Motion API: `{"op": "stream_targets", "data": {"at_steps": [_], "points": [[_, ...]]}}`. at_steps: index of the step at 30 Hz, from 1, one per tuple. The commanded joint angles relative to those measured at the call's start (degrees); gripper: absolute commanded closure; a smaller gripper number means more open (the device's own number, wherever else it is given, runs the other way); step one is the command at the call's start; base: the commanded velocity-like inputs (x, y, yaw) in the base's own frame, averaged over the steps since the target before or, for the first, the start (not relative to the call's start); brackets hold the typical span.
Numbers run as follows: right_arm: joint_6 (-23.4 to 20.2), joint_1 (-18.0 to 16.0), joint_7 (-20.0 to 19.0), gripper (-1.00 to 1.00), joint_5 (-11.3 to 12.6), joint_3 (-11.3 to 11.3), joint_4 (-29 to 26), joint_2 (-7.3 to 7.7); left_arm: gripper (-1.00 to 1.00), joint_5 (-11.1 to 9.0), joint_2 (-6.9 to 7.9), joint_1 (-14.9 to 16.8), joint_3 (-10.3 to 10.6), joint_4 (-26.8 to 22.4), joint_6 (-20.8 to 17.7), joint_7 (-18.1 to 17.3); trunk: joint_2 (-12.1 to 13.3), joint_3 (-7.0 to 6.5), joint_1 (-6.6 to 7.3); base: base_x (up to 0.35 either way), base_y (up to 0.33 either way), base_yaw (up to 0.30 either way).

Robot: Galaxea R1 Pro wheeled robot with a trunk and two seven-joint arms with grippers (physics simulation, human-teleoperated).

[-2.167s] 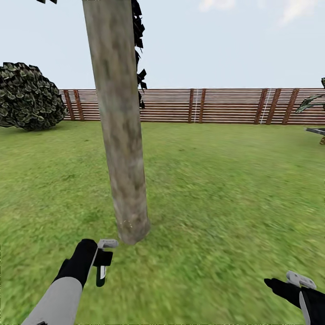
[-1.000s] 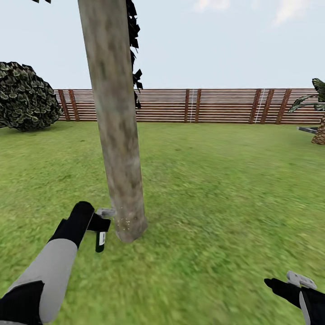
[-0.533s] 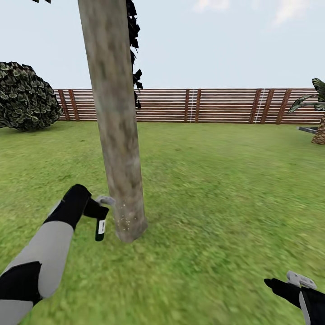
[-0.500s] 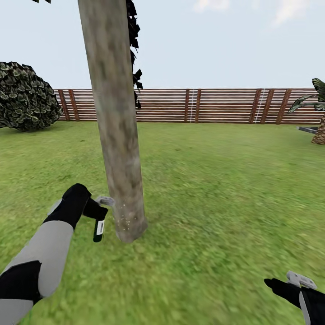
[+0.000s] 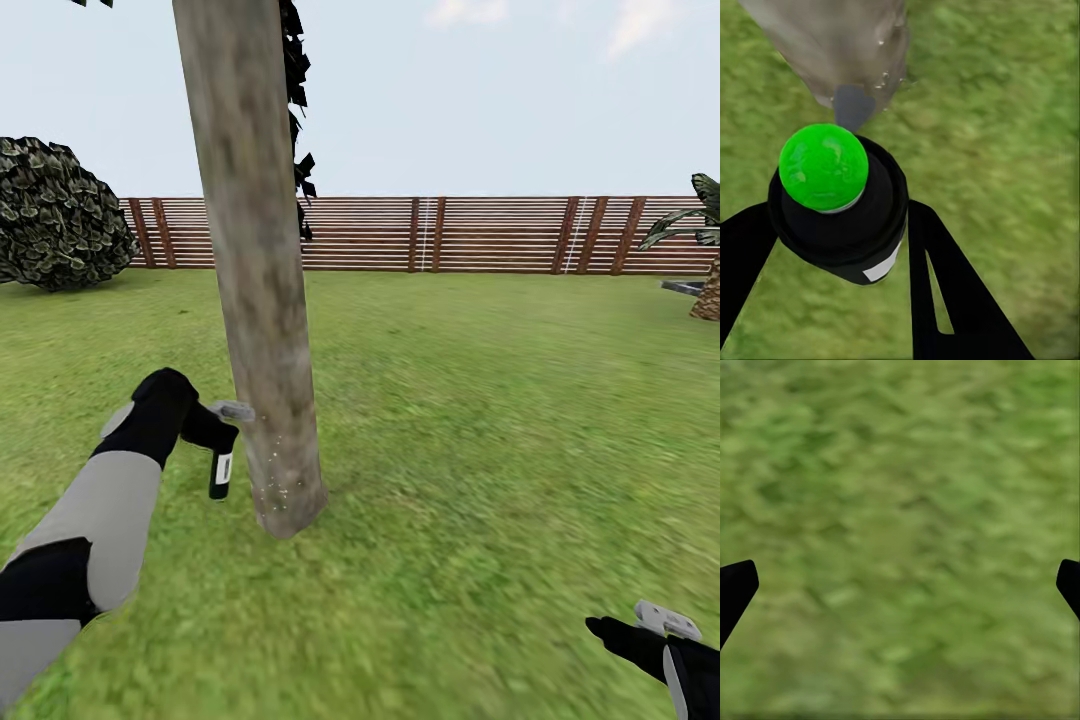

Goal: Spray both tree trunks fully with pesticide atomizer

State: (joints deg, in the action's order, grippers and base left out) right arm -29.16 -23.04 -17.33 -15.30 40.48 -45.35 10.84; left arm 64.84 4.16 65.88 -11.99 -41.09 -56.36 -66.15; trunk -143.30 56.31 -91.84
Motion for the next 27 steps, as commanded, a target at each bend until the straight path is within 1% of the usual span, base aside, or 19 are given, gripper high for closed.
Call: {"op": "stream_targets", "data": {"at_steps": [1,4,9,14,16,20,21,24,27], "points": [[-0.20,-0.05,-0.52,-1.00,-0.60,0.21,-0.08,-0.03,1.00,0.55,-0.03,0.71,-0.16,-0.04,-0.33,-0.56,-0.02,0.07,0.01,0.000,0.000,0.000],[-0.20,-0.05,-0.51,-1.00,-0.60,0.21,-0.08,-0.03,1.00,0.55,-0.03,1.76,-0.17,-0.04,-0.33,-0.56,-0.02,0.07,0.01,0.000,0.000,0.000],[-0.20,-0.05,-0.52,-1.00,-0.60,0.21,-0.08,-0.03,1.00,0.55,-0.03,3.02,-0.16,-0.04,-0.33,-0.56,-0.02,0.07,0.01,-0.231,0.000,0.000],[-0.20,-0.07,-0.53,-1.00,-0.60,0.21,-0.08,-0.03,1.00,0.55,0.30,4.95,-0.19,-0.04,-0.33,-0.56,-0.02,0.07,0.01,-0.061,0.000,0.000],[-0.20,-0.07,-0.52,-1.00,-0.60,0.21,-0.08,-0.03,1.00,0.55,0.64,6.82,-0.19,-0.04,-0.33,-0.56,-0.02,0.07,0.01,-0.005,0.000,0.000],[-0.20,-0.07,-0.51,-1.00,-0.60,0.21,-0.08,-0.03,1.00,0.55,0.75,8.89,-0.20,-0.04,-0.33,-0.63,-0.02,0.07,0.01,-0.001,0.000,0.000],[-0.20,-0.06,-0.51,-1.00,-0.60,0.21,-0.08,-0.03,1.00,0.55,0.72,9.95,-0.21,-0.04,-0.33,-0.64,-0.02,0.07,0.01,0.000,0.000,0.000],[-0.20,-0.07,-0.51,-1.00,-0.60,0.21,-0.08,-0.03,1.00,0.55,0.69,11.23,-0.22,-0.01,-0.33,-0.68,-0.02,0.07,0.01,0.000,0.000,0.000],[-0.20,-0.07,-0.51,-1.00,-0.60,0.21,-0.08,-0.03,1.00,0.58,0.74,12.73,-0.21,-0.03,-0.33,-2.79,-0.02,0.07,0.01,0.000,0.000,0.000]]}}
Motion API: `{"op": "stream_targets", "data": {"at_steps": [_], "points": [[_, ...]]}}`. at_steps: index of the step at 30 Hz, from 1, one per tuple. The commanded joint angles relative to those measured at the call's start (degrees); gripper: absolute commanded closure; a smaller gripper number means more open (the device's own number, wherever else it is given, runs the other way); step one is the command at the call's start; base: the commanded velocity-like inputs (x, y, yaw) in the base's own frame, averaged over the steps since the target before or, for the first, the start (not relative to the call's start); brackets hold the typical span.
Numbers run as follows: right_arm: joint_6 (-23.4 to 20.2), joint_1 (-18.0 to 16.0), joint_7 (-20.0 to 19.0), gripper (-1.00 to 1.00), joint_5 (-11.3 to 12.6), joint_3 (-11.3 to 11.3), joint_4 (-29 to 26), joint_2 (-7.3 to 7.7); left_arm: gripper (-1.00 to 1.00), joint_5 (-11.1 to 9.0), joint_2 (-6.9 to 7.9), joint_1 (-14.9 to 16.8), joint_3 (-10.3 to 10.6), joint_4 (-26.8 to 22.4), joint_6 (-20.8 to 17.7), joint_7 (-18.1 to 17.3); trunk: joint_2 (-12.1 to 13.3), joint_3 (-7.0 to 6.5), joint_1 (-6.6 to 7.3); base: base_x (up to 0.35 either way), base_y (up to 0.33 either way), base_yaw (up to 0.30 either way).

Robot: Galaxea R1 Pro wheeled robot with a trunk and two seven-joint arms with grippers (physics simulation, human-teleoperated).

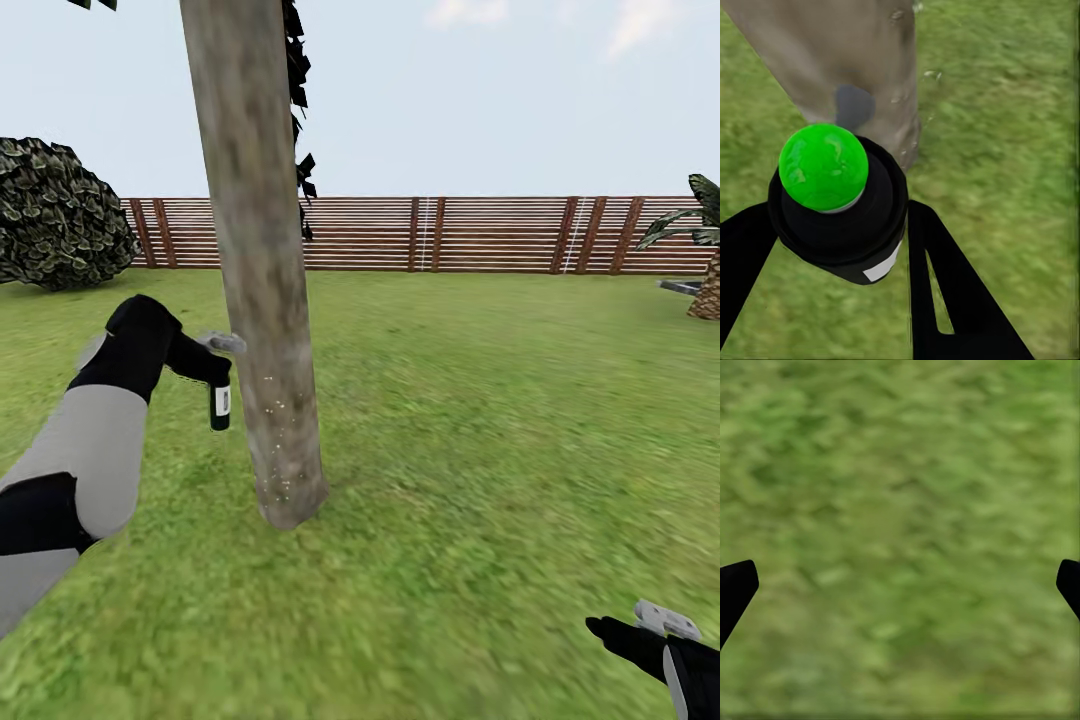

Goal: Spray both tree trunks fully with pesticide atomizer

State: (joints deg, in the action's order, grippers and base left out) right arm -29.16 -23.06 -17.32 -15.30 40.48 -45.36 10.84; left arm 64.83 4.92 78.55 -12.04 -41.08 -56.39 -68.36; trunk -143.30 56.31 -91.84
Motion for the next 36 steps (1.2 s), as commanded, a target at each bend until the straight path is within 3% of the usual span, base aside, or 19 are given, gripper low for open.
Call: {"op": "stream_targets", "data": {"at_steps": [1,2,6,7,10,15,18,27,36], "points": [[-0.19,-0.05,-0.52,-1.00,-0.61,0.21,-0.08,-0.03,1.00,0.62,-0.01,0.81,-0.12,-0.05,-0.30,-1.69,-0.02,0.06,0.01,0.000,0.000,0.000],[-0.19,-0.05,-0.52,-1.00,-0.61,0.21,-0.08,-0.03,1.00,0.77,-0.01,1.28,-0.11,-0.05,-0.30,-2.27,-0.02,0.06,0.01,0.000,0.000,0.000],[-0.19,-0.02,-0.52,-1.00,-0.61,0.21,-0.08,-0.03,1.00,5.63,-0.07,3.88,-0.17,0.02,-0.30,-4.44,-0.02,0.06,0.01,0.000,0.000,0.000],[-0.19,-0.02,-0.52,-1.00,-0.61,0.21,-0.08,-0.03,1.00,8.55,-0.08,4.93,-0.17,0.01,-0.30,-8.61,-0.02,0.06,0.01,0.000,0.000,0.000],[-0.19,-0.02,-0.52,-1.00,-0.61,0.21,-0.08,-0.03,1.00,13.78,-0.04,5.79,-0.17,-0.04,-0.30,-13.74,-0.02,0.06,0.01,0.000,0.000,-0.033],[-0.19,-0.04,-0.52,-1.00,-0.61,0.21,-0.08,-0.03,1.00,19.84,-0.01,7.80,-0.17,-0.05,-0.30,-19.49,-0.02,0.06,0.01,0.000,0.000,-0.192],[-0.19,-0.04,-0.52,-1.00,-0.61,0.21,-0.08,-0.03,1.00,21.13,0.00,8.04,-0.17,-0.05,-0.30,-20.42,-0.02,0.06,0.01,0.000,0.000,-0.062],[-0.19,-0.06,-0.52,-1.00,-0.61,0.21,-0.08,-0.03,1.00,21.56,0.03,10.81,-0.17,-0.01,-0.30,-20.70,-0.02,0.06,0.01,0.000,0.000,-0.006],[-0.19,-0.05,-0.52,-1.00,-0.61,0.21,-0.08,-0.03,1.00,21.50,2.28,10.76,-0.61,2.11,-0.19,-20.76,-0.02,0.06,0.01,0.000,0.000,0.000]]}}
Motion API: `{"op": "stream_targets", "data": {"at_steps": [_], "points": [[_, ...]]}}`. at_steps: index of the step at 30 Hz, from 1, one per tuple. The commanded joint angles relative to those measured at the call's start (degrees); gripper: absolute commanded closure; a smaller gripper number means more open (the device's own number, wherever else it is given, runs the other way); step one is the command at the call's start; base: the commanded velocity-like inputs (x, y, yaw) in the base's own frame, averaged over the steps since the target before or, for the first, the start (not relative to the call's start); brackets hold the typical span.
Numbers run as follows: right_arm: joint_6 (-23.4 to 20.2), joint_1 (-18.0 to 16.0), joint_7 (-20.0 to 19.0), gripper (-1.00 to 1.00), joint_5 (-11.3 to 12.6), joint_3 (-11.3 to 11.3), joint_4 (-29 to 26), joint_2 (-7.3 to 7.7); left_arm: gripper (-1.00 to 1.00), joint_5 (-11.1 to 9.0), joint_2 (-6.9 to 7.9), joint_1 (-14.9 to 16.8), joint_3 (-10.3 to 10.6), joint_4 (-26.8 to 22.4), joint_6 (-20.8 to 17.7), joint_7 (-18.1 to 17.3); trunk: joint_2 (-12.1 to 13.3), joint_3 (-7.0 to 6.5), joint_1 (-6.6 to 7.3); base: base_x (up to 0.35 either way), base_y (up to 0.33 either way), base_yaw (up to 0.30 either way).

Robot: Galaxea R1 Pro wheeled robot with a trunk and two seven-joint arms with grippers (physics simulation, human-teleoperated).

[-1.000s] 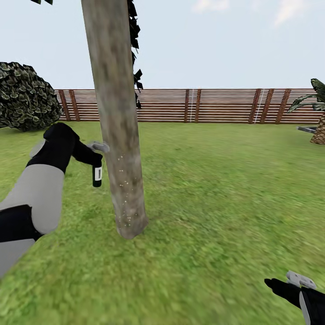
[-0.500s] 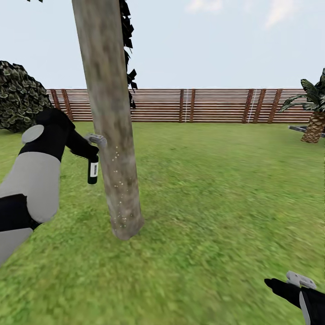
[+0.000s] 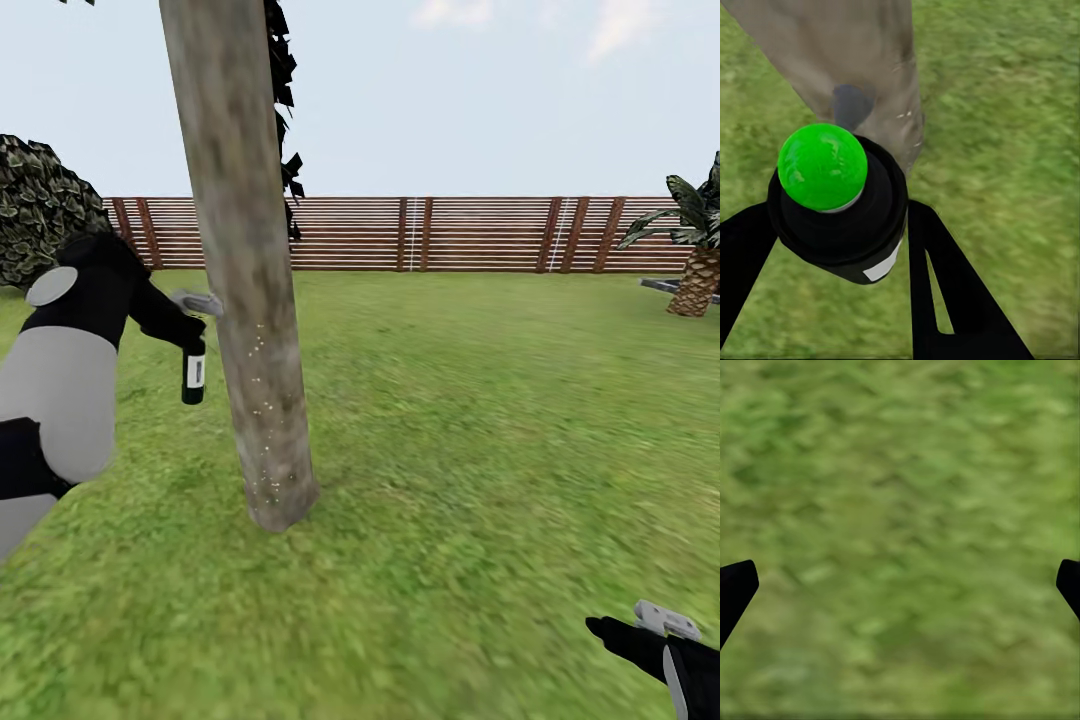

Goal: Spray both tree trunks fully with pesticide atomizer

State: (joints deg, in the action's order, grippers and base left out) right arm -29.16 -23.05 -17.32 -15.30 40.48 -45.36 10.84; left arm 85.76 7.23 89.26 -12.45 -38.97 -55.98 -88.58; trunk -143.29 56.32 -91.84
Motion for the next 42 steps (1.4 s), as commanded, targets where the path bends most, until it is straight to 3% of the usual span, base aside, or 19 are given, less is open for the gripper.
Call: {"op": "stream_targets", "data": {"at_steps": [1,8,16,19,21,23,27,31,32,34,38,39,41,42], "points": [[-0.19,-0.06,-0.52,-1.00,-0.61,0.21,-0.08,-0.03,1.00,0.51,0.39,0.00,-0.20,0.65,-0.56,-0.54,-0.03,0.06,0.01,0.000,0.000,0.000],[-0.19,-0.04,-0.52,-1.00,-0.61,0.18,-0.08,-0.03,1.00,0.53,1.80,-0.30,-0.14,6.76,-0.30,-0.07,-0.03,0.06,0.01,0.000,0.000,0.000],[-0.19,-0.04,-0.52,-1.00,-0.61,0.18,-0.07,-0.03,1.00,0.54,2.96,-0.36,-0.12,7.83,-0.18,0.44,-0.03,0.06,0.01,0.000,0.000,0.000],[-0.19,-0.05,-0.52,-1.00,-0.61,0.17,-0.03,-0.03,1.00,0.54,3.71,-0.37,-0.17,7.75,-0.28,2.47,-0.03,0.06,0.01,0.000,0.000,0.000],[-0.19,-0.06,-0.52,-1.00,-0.61,0.18,-0.03,-0.03,1.00,0.54,4.66,-0.35,-0.24,7.60,-0.37,3.17,-0.03,0.06,0.01,0.000,0.000,0.000],[-0.19,-0.06,-0.52,-1.00,-0.61,0.19,-0.04,-0.03,1.00,0.54,6.55,-0.32,-0.34,7.35,-0.48,3.59,-0.03,0.06,0.01,0.000,0.000,0.000],[-0.19,-0.06,-0.52,-1.00,-0.61,0.15,-0.05,-0.03,1.00,0.54,7.38,-0.36,-0.38,7.13,-0.58,3.67,-0.03,0.06,0.01,0.000,0.000,0.000],[-0.19,-0.05,-0.52,-1.00,-0.61,0.18,-0.06,-0.03,1.00,0.48,6.86,-0.37,-0.27,7.08,-0.66,3.67,-0.03,0.06,0.01,0.000,0.000,0.000],[-0.19,-0.04,-0.52,-1.00,-0.61,0.18,-0.08,-0.03,1.00,0.46,5.62,-0.36,-0.22,7.07,-0.63,3.67,-0.03,0.06,0.01,0.000,0.000,0.000],[-0.19,-0.05,-0.52,-1.00,-0.61,0.18,-0.08,-0.03,1.00,0.46,4.83,-0.38,-0.18,7.07,-0.61,3.72,-0.03,0.06,0.01,0.000,0.000,0.000],[-0.19,-0.05,-0.52,-1.00,-0.61,0.18,-0.08,-0.03,1.00,0.33,4.61,-0.40,-0.21,7.22,-0.39,3.98,-0.03,0.06,0.01,0.000,0.000,0.000],[-0.19,-0.05,-0.52,-1.00,-0.61,0.19,-0.07,-0.03,1.00,0.31,4.62,-0.39,-0.31,7.21,-0.38,4.69,-0.03,0.06,0.01,0.000,0.000,0.000],[-0.19,-0.05,-0.52,-1.00,-0.61,0.17,-0.05,-0.03,1.00,0.19,4.63,-0.40,-1.58,7.16,-0.36,10.11,-0.03,0.06,0.01,0.000,0.000,0.000],[-0.19,-0.06,-0.52,-1.00,-0.61,0.15,-0.05,-0.03,1.00,-0.10,4.56,-0.39,-7.55,7.09,-0.36,18.67,-0.03,0.06,0.01,0.000,0.000,0.000]]}}
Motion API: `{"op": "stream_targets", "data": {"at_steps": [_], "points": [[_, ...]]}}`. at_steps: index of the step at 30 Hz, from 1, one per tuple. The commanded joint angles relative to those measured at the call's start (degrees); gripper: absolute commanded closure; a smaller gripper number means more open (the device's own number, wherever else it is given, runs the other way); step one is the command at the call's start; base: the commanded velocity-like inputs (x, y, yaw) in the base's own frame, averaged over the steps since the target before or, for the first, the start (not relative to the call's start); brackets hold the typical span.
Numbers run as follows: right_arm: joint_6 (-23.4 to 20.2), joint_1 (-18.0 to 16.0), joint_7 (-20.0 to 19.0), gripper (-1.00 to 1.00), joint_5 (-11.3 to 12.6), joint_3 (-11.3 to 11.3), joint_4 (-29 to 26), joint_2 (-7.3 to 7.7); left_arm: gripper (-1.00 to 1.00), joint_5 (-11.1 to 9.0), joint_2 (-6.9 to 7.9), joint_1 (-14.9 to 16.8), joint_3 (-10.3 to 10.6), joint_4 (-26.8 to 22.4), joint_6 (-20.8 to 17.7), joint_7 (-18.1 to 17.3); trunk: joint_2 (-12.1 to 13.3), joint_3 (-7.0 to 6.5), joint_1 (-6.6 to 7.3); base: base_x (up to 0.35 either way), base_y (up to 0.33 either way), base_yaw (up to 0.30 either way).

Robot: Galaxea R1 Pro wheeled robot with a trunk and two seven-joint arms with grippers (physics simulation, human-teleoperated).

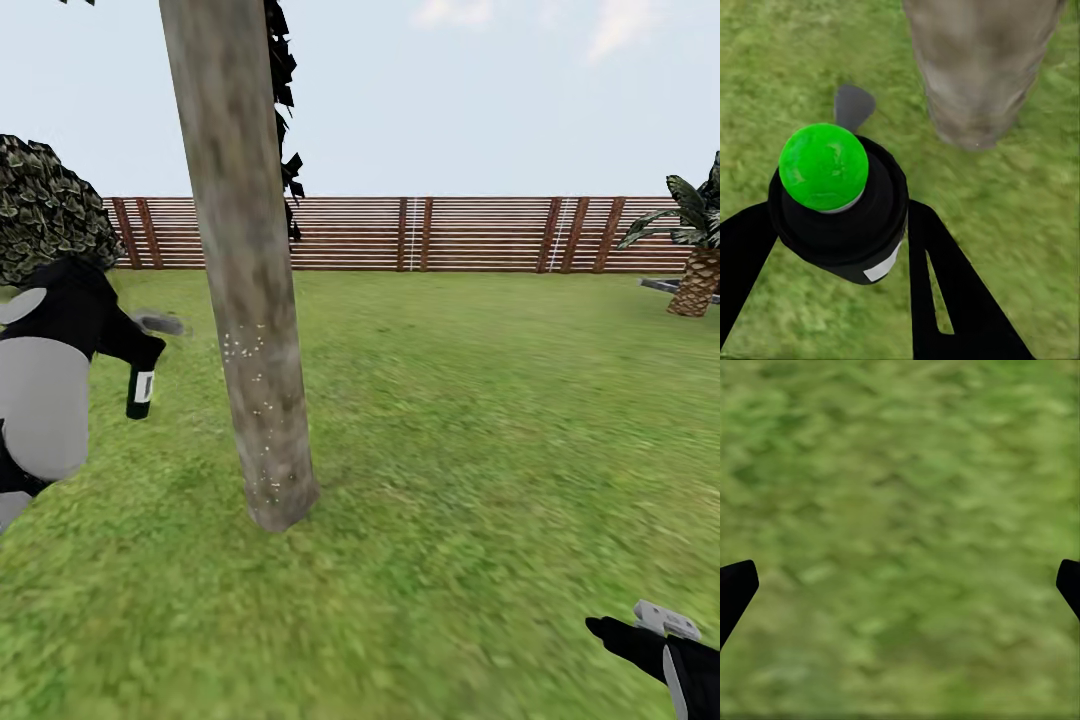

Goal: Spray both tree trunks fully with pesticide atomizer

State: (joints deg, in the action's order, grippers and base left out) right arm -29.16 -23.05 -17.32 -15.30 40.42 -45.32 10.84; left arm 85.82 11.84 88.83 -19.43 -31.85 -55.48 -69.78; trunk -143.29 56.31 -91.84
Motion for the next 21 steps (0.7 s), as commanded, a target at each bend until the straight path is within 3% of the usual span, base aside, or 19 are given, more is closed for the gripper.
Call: {"op": "stream_targets", "data": {"at_steps": [1,3,4,5,11,21], "points": [[-0.19,-0.06,-0.52,-1.00,-0.61,0.22,-0.08,-0.03,1.00,-0.21,-0.09,0.04,-3.40,-0.04,-0.86,1.70,-0.03,0.06,0.01,0.000,0.000,0.000],[-0.19,-0.03,-0.52,-1.00,-0.61,0.20,-0.10,-0.03,1.00,-0.26,-0.31,0.04,-8.51,-0.02,-0.86,3.98,-0.03,0.06,0.01,0.000,0.000,0.000],[-0.19,-0.05,-0.52,-1.00,-0.61,0.22,-0.05,-0.03,1.00,-0.24,-1.15,0.08,-10.26,-0.03,-0.86,4.72,-0.03,0.06,0.01,0.000,0.000,0.000],[-0.19,-0.06,-0.52,-1.00,-0.61,0.20,-0.04,-0.03,1.00,-0.23,-1.91,0.09,-10.74,-0.04,-0.88,4.91,-0.03,0.06,0.01,0.000,0.000,0.000],[-0.19,-0.03,-0.52,-1.00,-0.61,0.23,-0.03,-0.03,1.00,-0.30,-3.99,0.34,-11.08,-0.08,-1.02,4.76,-0.03,0.06,0.01,0.000,0.000,0.000],[-0.19,-0.06,-0.52,-1.00,-0.61,0.22,-0.03,-0.03,1.00,-0.19,-4.11,0.64,-11.18,-4.25,-1.12,4.33,-0.03,0.06,0.01,0.000,0.000,0.000]]}}
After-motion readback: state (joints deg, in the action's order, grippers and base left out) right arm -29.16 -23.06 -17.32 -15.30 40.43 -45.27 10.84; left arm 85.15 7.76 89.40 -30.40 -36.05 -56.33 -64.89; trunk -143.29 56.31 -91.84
